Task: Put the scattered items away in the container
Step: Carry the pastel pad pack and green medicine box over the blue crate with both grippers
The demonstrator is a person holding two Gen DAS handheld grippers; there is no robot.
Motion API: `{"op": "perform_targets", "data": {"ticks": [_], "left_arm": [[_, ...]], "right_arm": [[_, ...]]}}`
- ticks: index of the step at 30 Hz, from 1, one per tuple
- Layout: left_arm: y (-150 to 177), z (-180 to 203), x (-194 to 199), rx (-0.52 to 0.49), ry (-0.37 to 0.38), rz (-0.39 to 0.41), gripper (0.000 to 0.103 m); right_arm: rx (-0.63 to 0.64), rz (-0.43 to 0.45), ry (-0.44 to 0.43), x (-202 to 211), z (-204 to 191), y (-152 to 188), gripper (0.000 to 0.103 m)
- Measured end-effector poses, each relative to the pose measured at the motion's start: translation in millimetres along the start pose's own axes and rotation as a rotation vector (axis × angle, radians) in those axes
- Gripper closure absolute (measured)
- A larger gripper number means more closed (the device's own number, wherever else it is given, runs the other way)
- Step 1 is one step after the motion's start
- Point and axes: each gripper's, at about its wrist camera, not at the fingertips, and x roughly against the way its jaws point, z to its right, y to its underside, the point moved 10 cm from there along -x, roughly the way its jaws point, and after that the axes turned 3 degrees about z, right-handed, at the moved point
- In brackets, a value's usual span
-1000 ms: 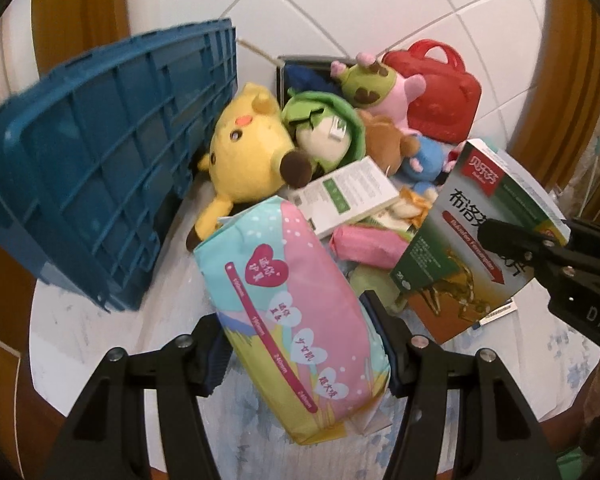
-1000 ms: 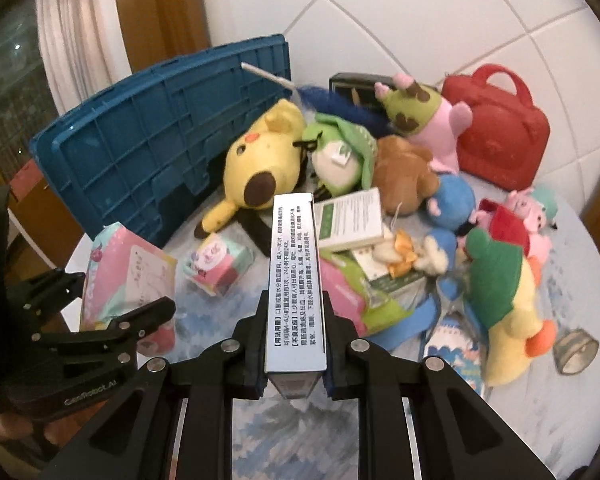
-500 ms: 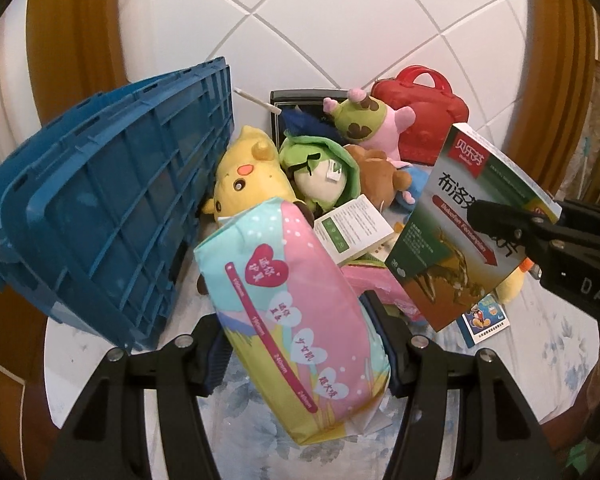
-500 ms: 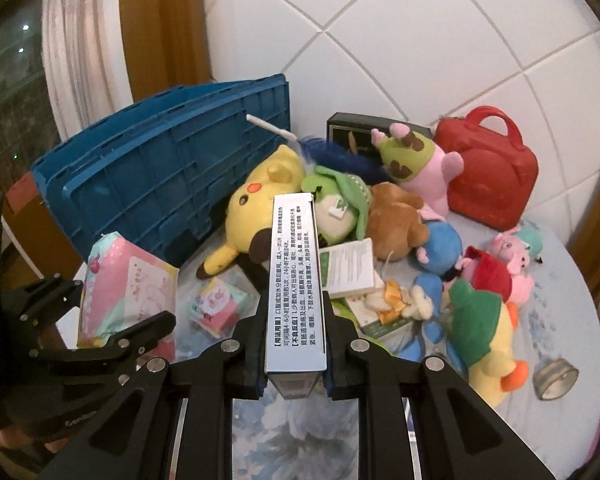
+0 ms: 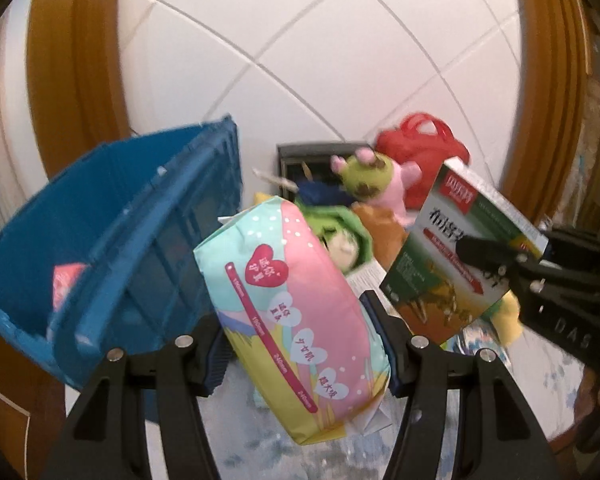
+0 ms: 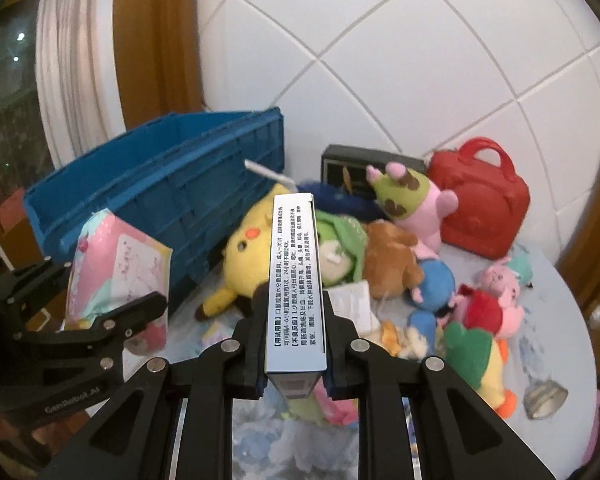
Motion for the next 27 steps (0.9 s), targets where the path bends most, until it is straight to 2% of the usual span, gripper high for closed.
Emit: {"op": "perform_targets", "data": {"ticks": [5,8,12,16,20,23,27], "left_arm": [[-41,-35,3,0.055,-0.051,0.033,0.044],[-68,-67,12,0.078,-0.087,0.071,0.044],[-103,-123,26,0.099,-0.152,0.127,0.044],[-123,-191,29,0.109,-0.212,0.132,0.044],[-114,-249,16,0.106,-0.246,0.078,0.044],[-98,-287,-2,0.128,-0.251,0.017,0.044],[-74,-328,-30,0.147,-0.258,-0.051,0.044]], "right_arm": [[0.046,0.045,-0.069,-12,-18,-41,0.084],[0.084,0.089,-0.095,-19,-39,-77,0.084],[0.121,0.158,-0.14,-24,-79,-130,0.084],[0.127,0.233,-0.17,-28,-121,-175,0.083],[0.1,0.259,-0.227,-48,-170,-204,0.083],[0.096,0.205,-0.278,-83,-214,-206,0.083],[0.095,0.106,-0.296,-133,-258,-192,0.083]]}}
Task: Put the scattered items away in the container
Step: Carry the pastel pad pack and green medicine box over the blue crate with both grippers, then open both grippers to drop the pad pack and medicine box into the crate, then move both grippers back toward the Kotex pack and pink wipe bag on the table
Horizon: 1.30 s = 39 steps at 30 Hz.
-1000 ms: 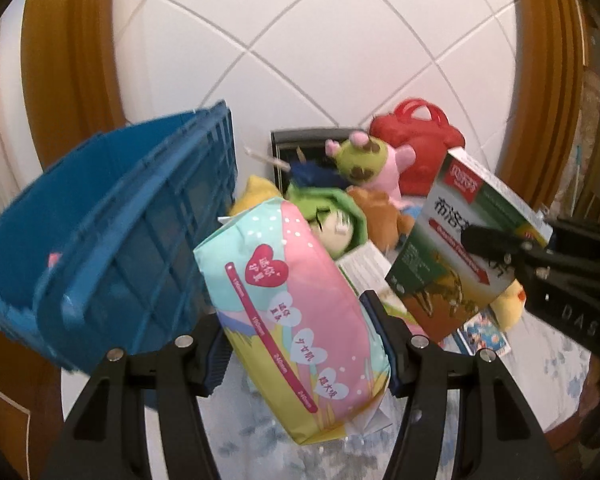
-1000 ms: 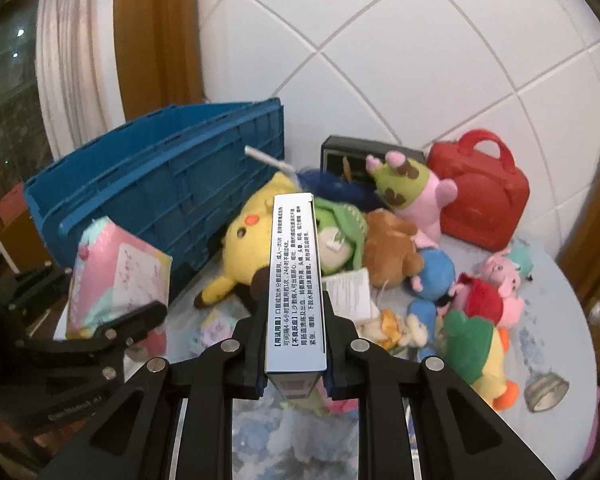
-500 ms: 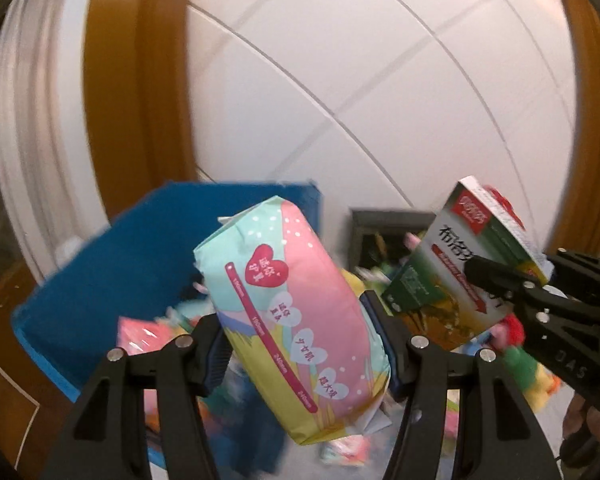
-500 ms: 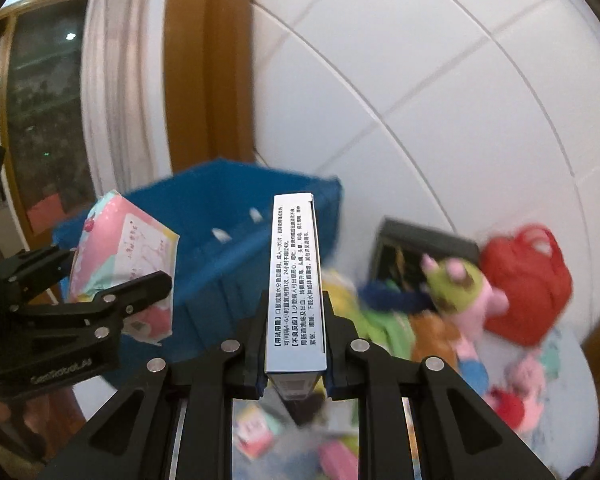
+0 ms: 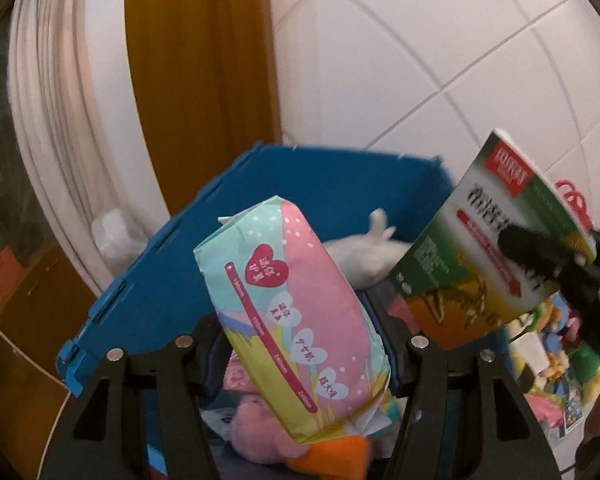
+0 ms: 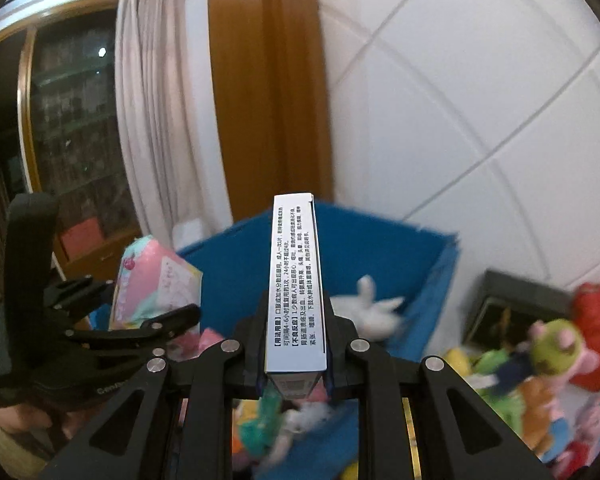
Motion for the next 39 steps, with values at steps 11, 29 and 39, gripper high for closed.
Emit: {"op": "perform_targets", "data": {"ticks": [11,29,39], "left_arm": [[11,-30,-42,0.016,0.017,-0.044,0.02],[32,-42,-30,0.048,0.024,-0.045,0.017],[46,-26,-6,0.027,0.043,-0.009,0.017]], "right_arm": [[0.017,-0.096,0.05,-55,-24,24,0.059],[0.003,-0.052,0.185,-18,-2,31,0.0],[-0.111,-0.003,0.258,37,25,63,0.0]]}}
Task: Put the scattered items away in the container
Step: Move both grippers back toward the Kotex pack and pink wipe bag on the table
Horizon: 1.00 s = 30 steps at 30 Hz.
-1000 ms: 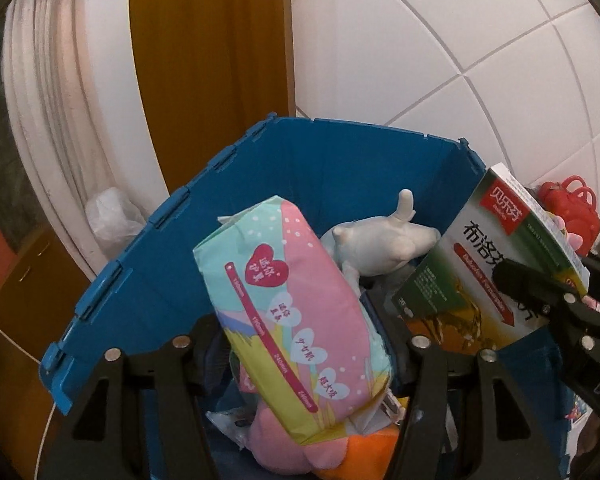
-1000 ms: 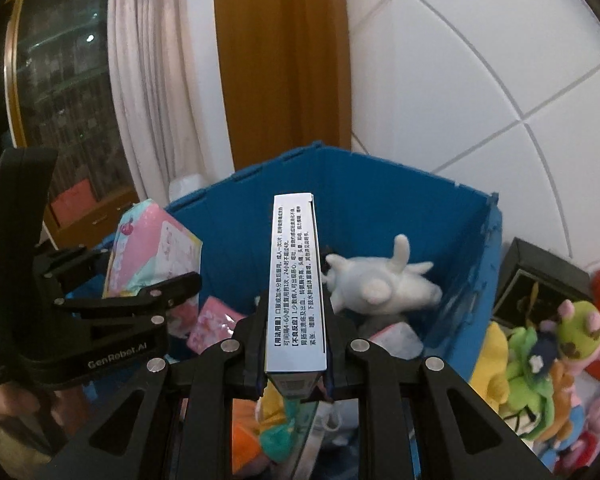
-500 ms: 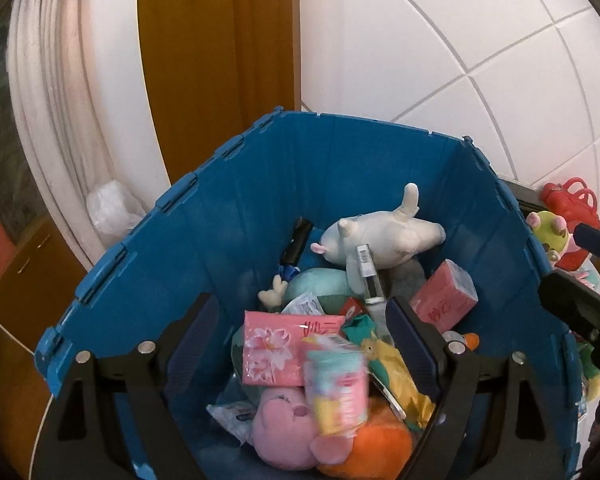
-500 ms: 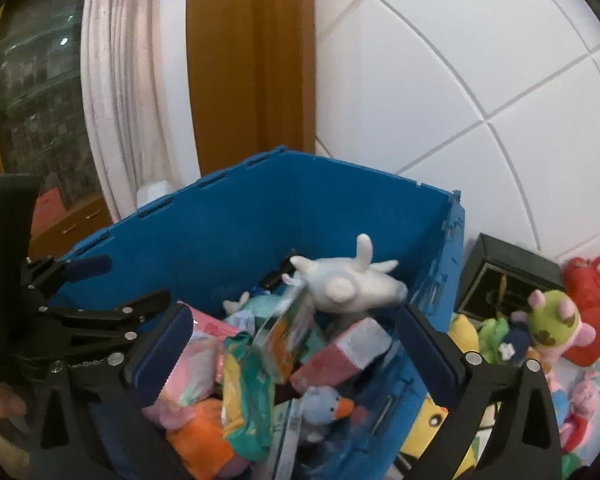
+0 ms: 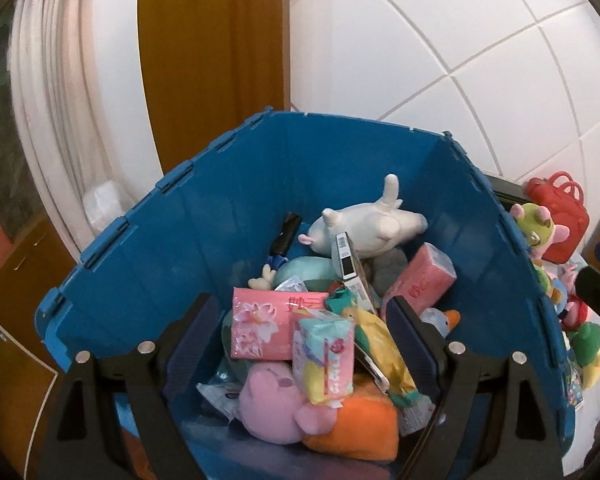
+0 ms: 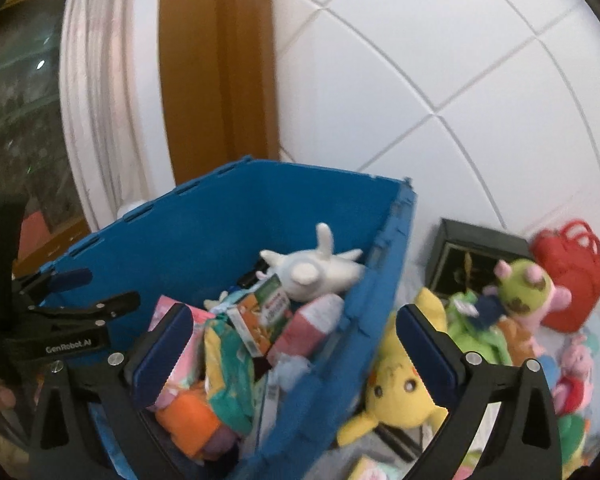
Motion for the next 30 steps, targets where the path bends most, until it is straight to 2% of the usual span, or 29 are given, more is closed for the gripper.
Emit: {"op": "perform_targets", "data": {"ticks": [5,8,15,18,23,26,30], "left_arm": [[2,29,19,-0.016,0.039,0.055,0.017],[1,59,35,-0.032,0.077,0.105,0.017],[17,167,69,-0.136,0.23,0.129,0.017],[31,212,77,-0.168,0.258,0.126,0.017],[57,275,76,-0.177,0.254,0.089,0.017],[81,305,68,-0.182,0.239,0.041,0.017],[126,326,42,-0.203,0.195,-0.072,0.017]], "right_arm": [[-0.074,0.002,0.037,28,32,26,0.0],[-0.131,-0.013,0.088,47,67,51,0.0],[-0.241,-0.041,0.21,98,161,103,0.0],[-0.29,-0.074,0.243,118,210,133,0.0],[-0.292,-0.138,0.247,133,263,169,0.0],[-0.284,-0.186,0.212,132,287,192,0.0],[-0.279,-0.266,0.17,118,306,223,0.0]]}}
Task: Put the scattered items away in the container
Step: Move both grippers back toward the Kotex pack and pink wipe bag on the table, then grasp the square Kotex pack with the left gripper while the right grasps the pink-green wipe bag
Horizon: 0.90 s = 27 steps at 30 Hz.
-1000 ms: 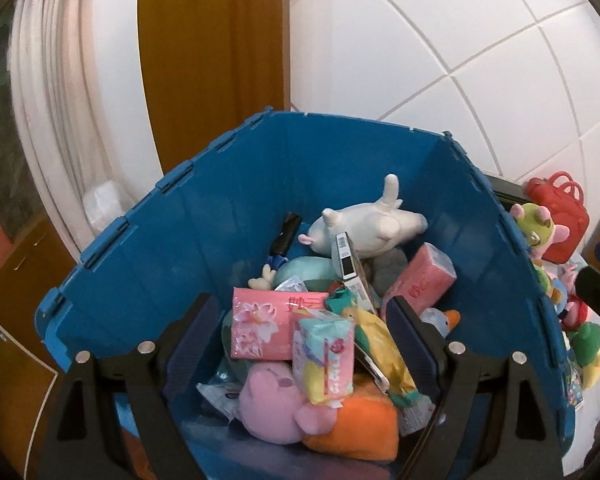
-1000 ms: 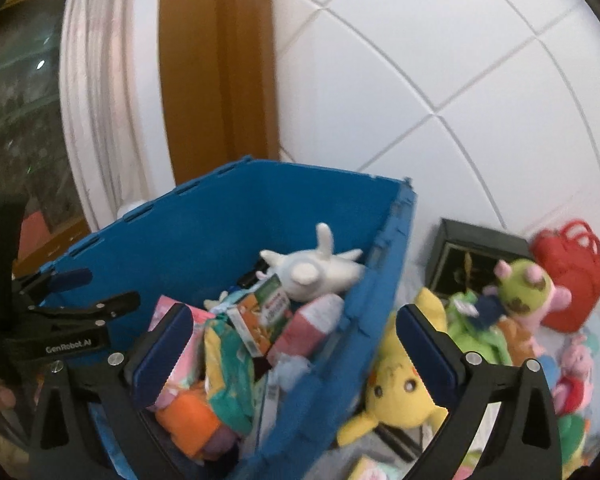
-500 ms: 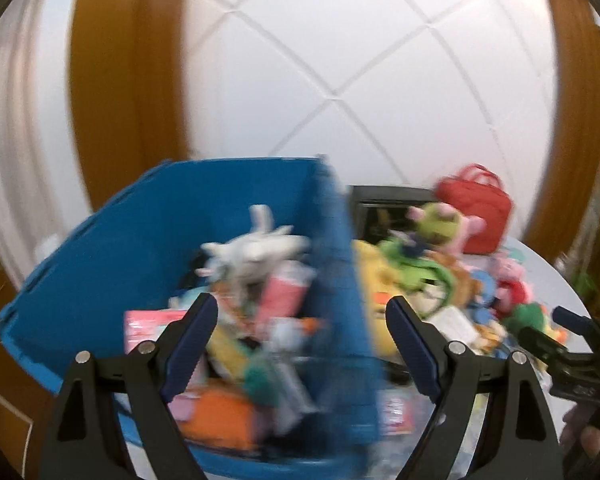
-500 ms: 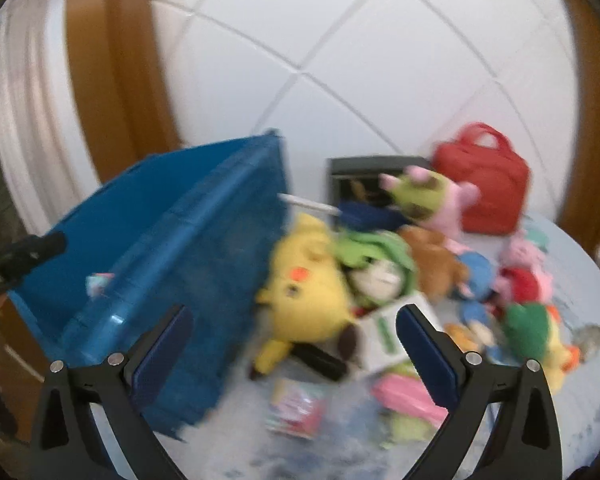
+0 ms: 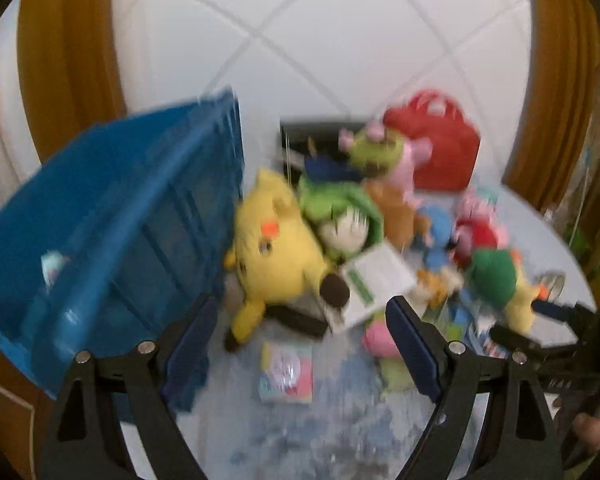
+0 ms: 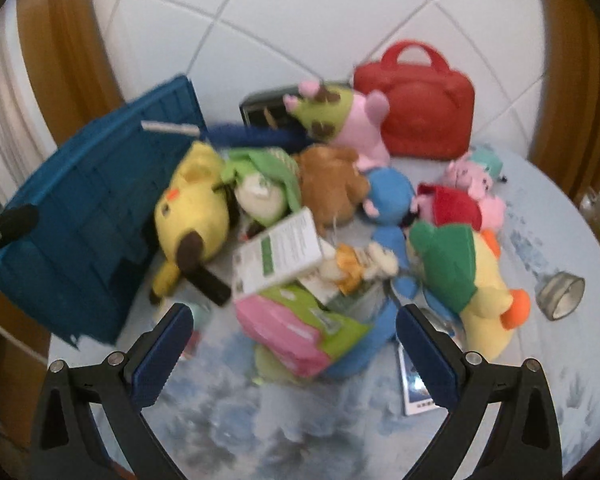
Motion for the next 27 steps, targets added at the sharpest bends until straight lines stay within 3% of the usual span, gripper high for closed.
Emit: {"op": "perform_targets", "data": {"ticks": [7,13,20,27], "left_arm": [[67,-2,-67,-0.015,-0.038,-0.204,0.017],[119,-21,-124,0.002,-0.036,-0.353,0.017],[142,-31,-168,0.012,-0.013,-0.419,0.017],[156,-24,-188,0.052,0.016,-0.452,0.017]], "right_arm": [[0.035,-0.097,-0.038,-38,0,25,0.0],[0.088,-0.169,0.007,-71,-6,39,0.0],[0.103,-0.227,0.049,-106,-11,43,0.0],[0.245,-0.306,0.078,-143,-24,54,0.0]]}}
